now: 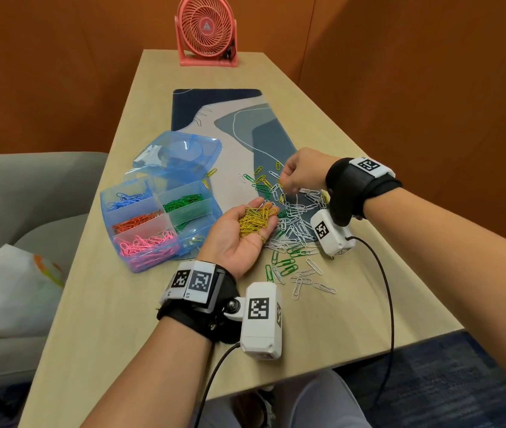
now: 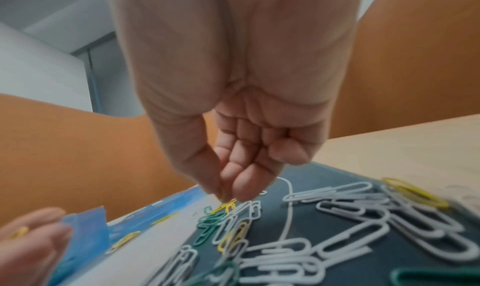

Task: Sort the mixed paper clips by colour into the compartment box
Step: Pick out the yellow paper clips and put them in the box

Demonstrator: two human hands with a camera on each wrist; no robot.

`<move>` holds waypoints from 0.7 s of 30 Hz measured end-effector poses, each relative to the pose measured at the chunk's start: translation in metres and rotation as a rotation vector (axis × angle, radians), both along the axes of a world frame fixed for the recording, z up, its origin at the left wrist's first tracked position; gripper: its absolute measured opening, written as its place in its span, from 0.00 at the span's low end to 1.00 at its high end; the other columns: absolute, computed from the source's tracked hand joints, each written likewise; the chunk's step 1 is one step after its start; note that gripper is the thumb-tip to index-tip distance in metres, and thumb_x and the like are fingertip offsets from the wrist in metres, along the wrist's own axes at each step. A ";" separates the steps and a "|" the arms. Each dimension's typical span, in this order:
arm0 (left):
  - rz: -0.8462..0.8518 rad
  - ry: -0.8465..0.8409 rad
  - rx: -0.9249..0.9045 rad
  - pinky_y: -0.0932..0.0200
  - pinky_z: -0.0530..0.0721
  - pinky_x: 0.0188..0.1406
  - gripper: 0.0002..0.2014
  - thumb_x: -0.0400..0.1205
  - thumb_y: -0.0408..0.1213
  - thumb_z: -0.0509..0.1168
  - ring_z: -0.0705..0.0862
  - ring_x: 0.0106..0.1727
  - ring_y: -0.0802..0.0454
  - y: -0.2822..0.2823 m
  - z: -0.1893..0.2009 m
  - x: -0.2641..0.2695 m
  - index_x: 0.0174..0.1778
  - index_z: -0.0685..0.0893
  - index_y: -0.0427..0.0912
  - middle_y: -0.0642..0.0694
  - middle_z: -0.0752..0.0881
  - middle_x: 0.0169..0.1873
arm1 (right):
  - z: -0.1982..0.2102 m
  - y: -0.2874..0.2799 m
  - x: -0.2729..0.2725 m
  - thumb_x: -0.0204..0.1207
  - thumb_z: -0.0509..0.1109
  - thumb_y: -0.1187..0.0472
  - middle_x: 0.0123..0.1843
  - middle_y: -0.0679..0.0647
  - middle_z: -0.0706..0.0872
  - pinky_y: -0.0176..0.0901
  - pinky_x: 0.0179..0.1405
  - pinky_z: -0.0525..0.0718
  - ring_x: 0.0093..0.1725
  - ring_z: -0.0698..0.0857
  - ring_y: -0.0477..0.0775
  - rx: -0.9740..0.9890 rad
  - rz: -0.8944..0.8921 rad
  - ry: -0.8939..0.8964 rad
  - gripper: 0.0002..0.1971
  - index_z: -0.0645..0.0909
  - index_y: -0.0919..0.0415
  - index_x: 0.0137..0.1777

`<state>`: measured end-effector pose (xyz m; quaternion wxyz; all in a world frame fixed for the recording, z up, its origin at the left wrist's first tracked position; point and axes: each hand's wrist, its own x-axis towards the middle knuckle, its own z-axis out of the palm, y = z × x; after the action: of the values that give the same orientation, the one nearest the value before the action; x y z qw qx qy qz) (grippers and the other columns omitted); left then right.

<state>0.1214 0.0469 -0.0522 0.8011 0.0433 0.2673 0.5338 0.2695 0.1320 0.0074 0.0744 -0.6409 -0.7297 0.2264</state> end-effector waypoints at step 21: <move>0.001 -0.007 -0.005 0.50 0.88 0.33 0.18 0.88 0.34 0.46 0.82 0.46 0.39 0.000 0.001 0.000 0.47 0.79 0.29 0.32 0.82 0.47 | -0.004 0.001 -0.001 0.74 0.71 0.62 0.35 0.49 0.80 0.36 0.30 0.72 0.38 0.77 0.51 0.113 0.170 -0.185 0.03 0.78 0.57 0.41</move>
<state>0.1217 0.0467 -0.0517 0.8019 0.0394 0.2657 0.5337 0.2680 0.1326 0.0033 0.0231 -0.5898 -0.7966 0.1304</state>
